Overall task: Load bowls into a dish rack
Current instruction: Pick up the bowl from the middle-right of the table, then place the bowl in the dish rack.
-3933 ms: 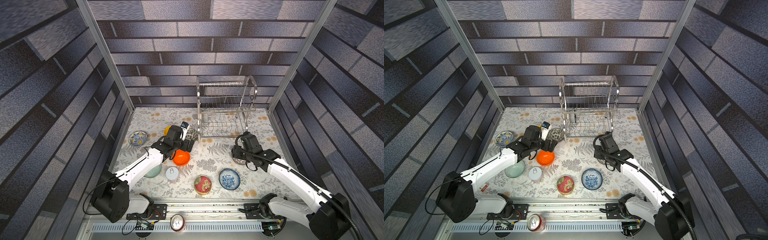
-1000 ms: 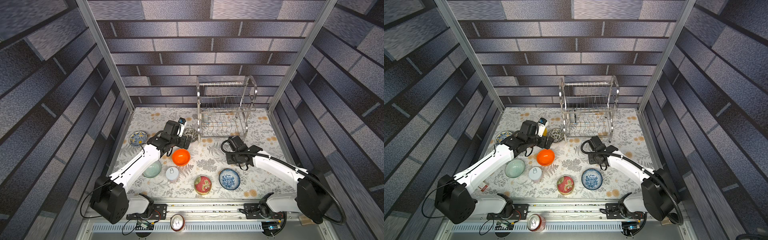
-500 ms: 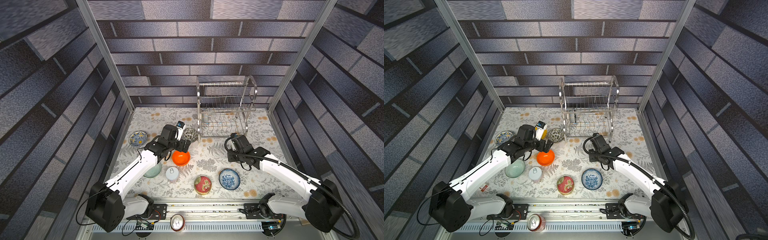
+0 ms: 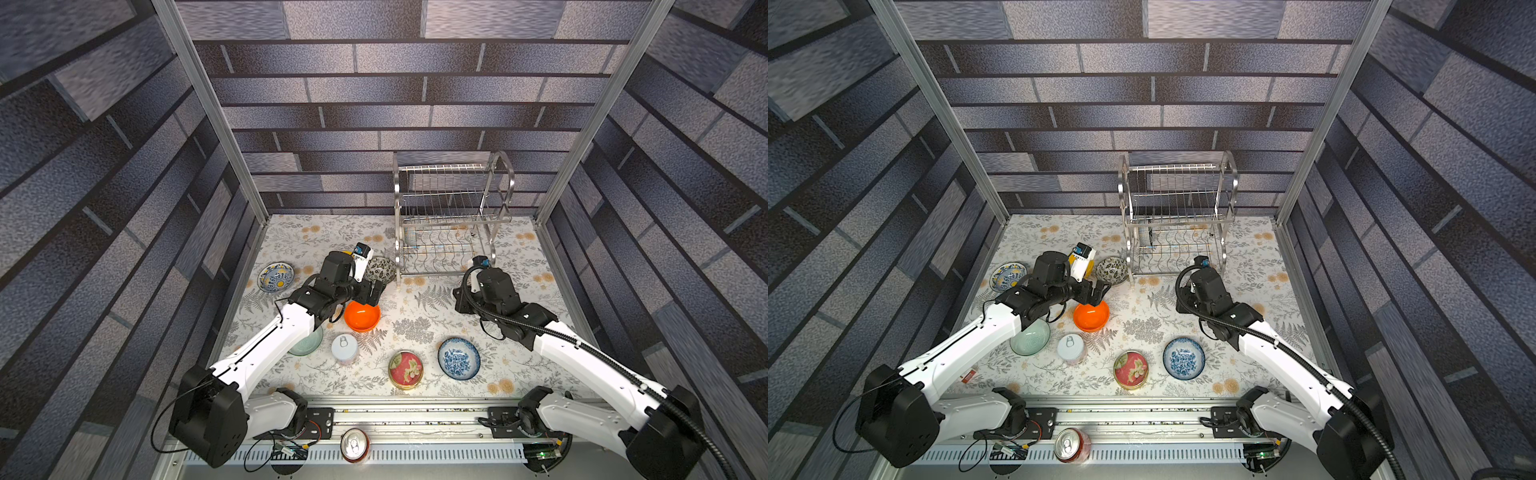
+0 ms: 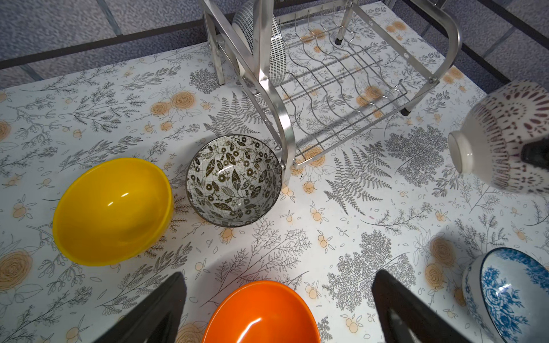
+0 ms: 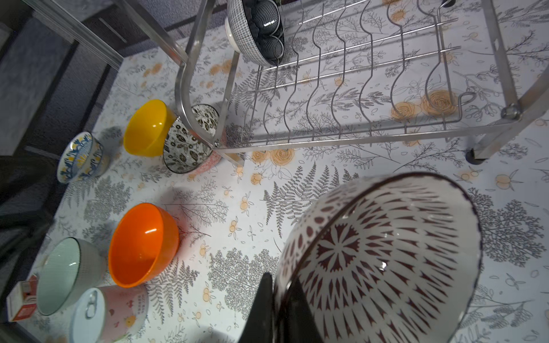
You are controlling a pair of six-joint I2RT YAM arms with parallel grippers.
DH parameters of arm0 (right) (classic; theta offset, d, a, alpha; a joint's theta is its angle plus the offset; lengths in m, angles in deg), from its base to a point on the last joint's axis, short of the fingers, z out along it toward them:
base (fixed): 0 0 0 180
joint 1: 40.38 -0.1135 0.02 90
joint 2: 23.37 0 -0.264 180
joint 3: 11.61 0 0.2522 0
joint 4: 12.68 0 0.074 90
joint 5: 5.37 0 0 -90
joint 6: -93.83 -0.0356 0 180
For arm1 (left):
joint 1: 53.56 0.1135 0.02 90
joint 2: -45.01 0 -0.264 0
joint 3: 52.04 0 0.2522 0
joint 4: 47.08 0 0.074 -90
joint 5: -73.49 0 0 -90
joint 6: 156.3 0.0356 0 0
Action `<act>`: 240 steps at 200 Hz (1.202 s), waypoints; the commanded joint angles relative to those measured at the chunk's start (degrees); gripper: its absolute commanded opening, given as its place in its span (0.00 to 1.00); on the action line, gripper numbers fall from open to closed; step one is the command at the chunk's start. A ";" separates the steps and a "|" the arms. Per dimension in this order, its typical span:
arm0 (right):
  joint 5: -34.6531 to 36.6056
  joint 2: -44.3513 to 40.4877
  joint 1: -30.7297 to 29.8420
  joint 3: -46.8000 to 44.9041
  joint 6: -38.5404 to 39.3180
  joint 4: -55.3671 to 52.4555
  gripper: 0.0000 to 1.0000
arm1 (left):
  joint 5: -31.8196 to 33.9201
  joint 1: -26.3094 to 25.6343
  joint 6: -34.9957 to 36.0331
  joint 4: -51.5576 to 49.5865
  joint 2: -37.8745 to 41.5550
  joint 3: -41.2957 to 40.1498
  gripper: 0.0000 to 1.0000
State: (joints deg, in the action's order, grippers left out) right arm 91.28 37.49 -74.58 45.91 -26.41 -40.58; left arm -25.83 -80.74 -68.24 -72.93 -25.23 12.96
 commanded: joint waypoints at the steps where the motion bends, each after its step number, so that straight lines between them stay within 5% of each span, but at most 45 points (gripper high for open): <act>1: 2.36 -2.00 0.60 -2.78 -8.04 13.89 0.08 | -2.11 0.20 -1.51 1.91 0.89 -0.27 1.00; 149: 3.86 11.78 3.82 -7.49 -39.06 53.15 0.09 | -1.39 1.16 -3.84 4.28 2.34 -1.39 1.00; 240: 5.98 24.12 5.61 -4.37 -46.96 69.95 0.09 | -3.41 0.14 -4.57 4.28 2.11 -1.63 1.00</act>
State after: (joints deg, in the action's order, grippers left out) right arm 95.57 59.78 -69.88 38.46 -70.54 18.09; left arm -27.49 -80.26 -71.51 -69.50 -23.92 12.31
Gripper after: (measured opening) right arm 0.096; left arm 0.996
